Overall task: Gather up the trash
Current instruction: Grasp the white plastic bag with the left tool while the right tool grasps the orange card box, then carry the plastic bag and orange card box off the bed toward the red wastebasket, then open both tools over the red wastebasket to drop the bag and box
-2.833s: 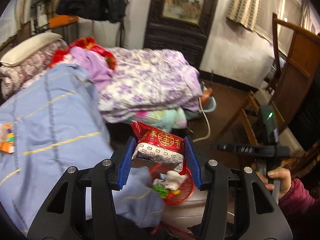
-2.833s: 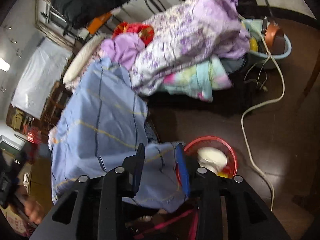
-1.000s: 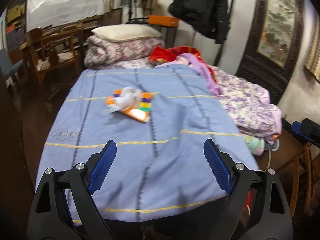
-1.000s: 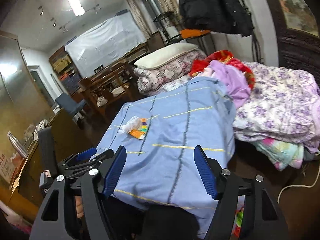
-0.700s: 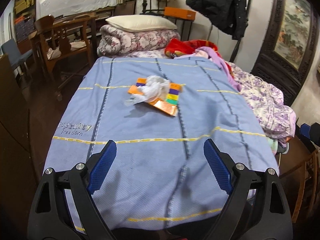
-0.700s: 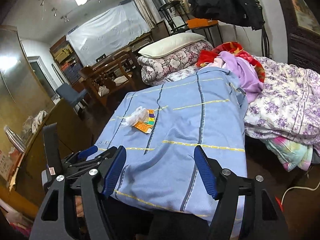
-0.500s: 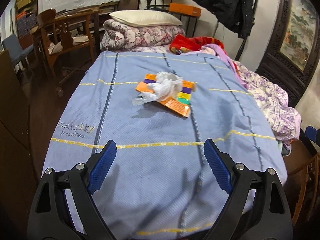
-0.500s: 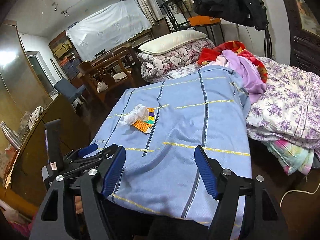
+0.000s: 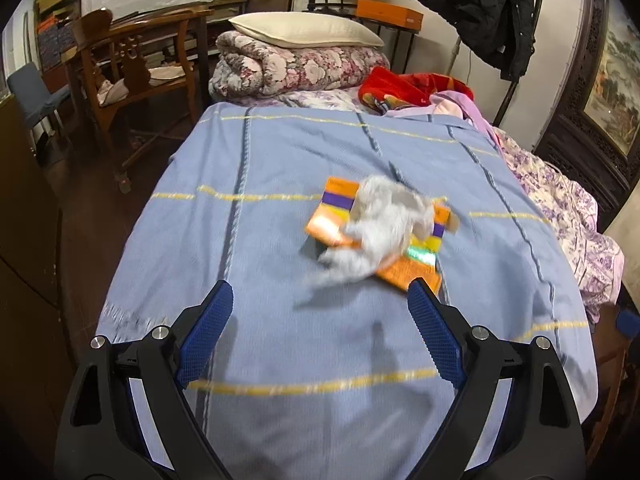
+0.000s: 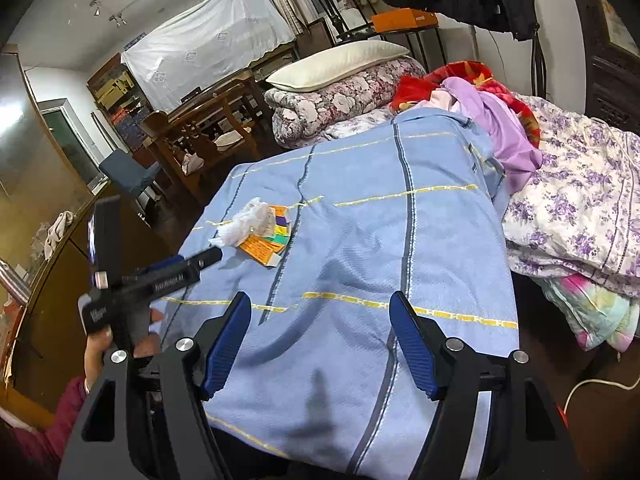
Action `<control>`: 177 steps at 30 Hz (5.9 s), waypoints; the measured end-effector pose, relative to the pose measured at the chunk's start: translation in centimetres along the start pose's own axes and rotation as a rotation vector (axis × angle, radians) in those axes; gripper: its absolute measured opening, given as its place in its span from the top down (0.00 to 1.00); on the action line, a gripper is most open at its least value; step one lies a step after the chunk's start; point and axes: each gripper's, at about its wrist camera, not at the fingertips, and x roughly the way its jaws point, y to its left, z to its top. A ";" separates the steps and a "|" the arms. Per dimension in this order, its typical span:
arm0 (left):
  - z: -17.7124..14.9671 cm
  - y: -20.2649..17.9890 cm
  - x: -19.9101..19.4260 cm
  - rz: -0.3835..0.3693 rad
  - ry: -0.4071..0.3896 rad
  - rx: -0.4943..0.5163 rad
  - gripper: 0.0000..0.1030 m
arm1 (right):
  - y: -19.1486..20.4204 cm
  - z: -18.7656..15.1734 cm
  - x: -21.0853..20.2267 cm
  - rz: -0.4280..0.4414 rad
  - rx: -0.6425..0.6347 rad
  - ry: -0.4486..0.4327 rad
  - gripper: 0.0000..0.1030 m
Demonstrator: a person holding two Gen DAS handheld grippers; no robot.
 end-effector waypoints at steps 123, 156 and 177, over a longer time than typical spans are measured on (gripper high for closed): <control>-13.7 -27.3 -22.5 -0.381 -0.176 0.518 0.74 | -11.4 -12.3 -29.2 -0.164 0.093 -0.363 0.93; -17.2 -38.7 -6.2 -0.441 0.185 0.683 0.74 | -29.7 -20.7 -17.3 -0.230 0.521 -0.098 0.80; -21.2 -45.1 -0.9 -0.508 0.329 0.809 0.70 | -30.9 -19.4 -19.9 -0.247 0.532 -0.186 0.73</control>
